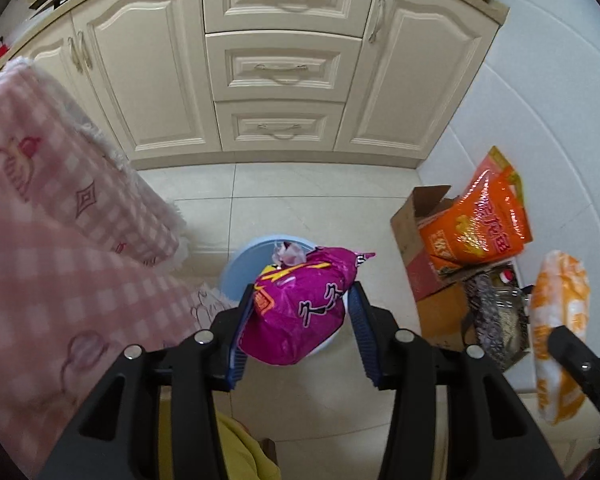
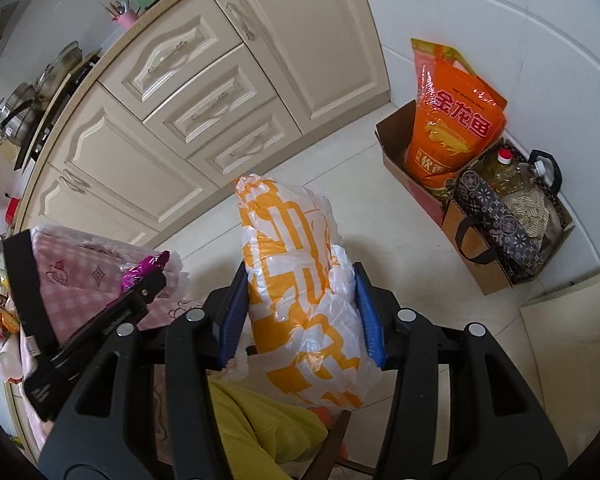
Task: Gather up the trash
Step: 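Open the left gripper over the blue bin while the right gripper drops the snack bag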
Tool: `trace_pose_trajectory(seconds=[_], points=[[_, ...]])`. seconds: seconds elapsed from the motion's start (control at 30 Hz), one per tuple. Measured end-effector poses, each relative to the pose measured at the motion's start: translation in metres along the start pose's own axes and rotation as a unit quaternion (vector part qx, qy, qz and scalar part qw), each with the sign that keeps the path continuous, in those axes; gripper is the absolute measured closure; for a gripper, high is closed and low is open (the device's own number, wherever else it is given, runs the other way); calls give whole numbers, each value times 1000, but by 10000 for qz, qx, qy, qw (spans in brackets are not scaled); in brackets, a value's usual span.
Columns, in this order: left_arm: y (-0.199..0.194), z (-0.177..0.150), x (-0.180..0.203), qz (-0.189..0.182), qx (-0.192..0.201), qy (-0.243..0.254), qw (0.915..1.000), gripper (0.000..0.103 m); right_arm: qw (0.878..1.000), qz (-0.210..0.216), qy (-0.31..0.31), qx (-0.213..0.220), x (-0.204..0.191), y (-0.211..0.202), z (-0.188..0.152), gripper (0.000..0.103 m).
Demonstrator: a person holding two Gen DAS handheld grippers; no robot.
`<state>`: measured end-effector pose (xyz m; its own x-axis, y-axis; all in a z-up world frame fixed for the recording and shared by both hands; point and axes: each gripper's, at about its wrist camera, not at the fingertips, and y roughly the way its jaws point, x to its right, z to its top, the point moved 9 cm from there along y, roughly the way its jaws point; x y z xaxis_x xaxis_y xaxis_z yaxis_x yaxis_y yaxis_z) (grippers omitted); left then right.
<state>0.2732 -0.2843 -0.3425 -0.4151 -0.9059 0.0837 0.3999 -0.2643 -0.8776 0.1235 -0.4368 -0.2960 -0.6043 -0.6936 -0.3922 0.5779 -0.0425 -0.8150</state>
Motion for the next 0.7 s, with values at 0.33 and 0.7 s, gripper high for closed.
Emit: trace_pose_trajectory(seconds=[0.33,0.7], points=[[21,6,-36,603,-295,52,9977,40,9982,125,-360,-462,-29,51,6,54],[-5,18,-53,795,38,100,9968,40,9874,758,-950,-1013,-96,85,4,41]])
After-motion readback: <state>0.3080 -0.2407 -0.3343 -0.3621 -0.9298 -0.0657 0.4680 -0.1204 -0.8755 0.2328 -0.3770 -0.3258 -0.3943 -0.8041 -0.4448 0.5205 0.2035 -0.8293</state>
